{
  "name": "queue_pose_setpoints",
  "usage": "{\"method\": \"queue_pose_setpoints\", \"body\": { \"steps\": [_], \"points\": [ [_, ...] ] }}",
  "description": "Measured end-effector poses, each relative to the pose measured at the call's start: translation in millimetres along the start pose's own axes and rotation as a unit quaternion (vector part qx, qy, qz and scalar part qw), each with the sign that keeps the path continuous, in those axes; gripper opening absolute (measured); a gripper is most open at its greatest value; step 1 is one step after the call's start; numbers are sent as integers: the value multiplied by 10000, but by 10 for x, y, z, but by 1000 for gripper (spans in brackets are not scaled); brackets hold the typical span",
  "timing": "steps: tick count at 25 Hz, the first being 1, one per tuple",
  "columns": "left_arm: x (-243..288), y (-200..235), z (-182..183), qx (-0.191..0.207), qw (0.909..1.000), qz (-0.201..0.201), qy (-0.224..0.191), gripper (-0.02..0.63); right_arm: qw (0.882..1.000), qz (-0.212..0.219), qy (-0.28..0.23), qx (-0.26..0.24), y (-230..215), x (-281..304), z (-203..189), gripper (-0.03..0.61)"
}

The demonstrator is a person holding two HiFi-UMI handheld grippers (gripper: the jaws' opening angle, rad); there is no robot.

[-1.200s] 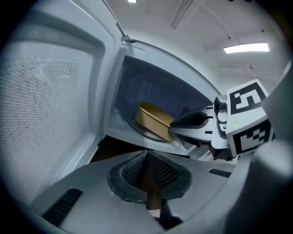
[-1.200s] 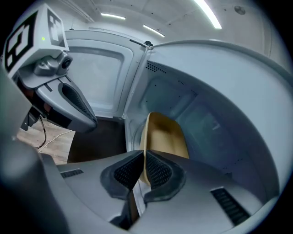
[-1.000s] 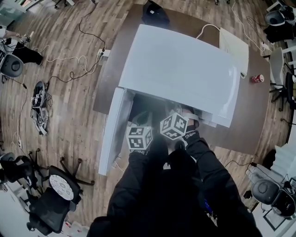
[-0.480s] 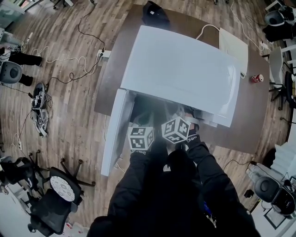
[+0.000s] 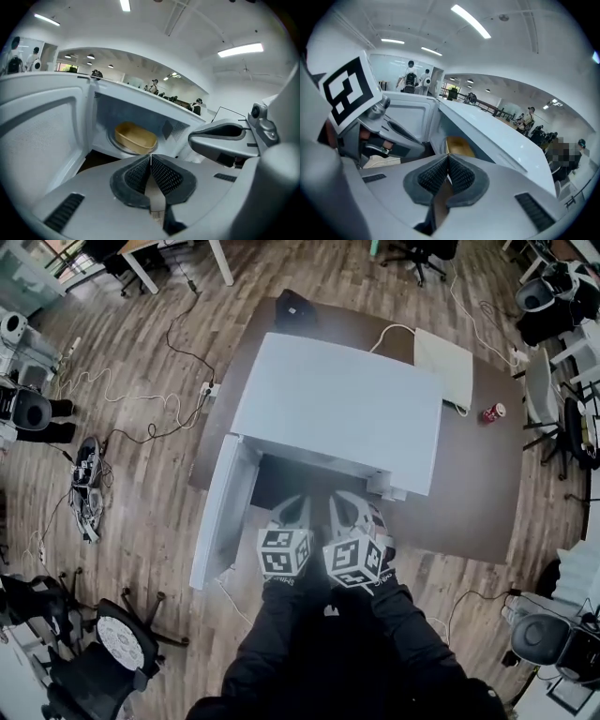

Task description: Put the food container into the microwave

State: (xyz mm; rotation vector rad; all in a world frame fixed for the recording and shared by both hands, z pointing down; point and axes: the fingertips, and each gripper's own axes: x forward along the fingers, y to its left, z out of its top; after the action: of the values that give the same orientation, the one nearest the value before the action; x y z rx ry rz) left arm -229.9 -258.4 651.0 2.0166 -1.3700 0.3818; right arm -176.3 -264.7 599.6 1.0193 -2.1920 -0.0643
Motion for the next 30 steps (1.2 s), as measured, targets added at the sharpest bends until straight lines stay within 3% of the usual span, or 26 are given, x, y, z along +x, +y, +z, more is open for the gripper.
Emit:
{"method": "queue_pose_setpoints", "body": {
  "steps": [8,14,22,30],
  "points": [
    [-631,-1320,106,466,9974,-187,-519,34,9932,-405,-531,958,-390,-1416,-167,23],
    [-1148,-1952,211,714,9931,-175,-913,34,9797,-755,-1004,1565,-628,-2208,-141,23],
    [-1721,-2191,501,905,9851,-225,-1446,34,9643,-1094,-1577,1827,-680,-2761,239,23],
    [-1951,-2056,822,1115,9787,-219,-1708,34,9555,-1129,-1961,1893,-593,-2792,664,23]
  ]
}}
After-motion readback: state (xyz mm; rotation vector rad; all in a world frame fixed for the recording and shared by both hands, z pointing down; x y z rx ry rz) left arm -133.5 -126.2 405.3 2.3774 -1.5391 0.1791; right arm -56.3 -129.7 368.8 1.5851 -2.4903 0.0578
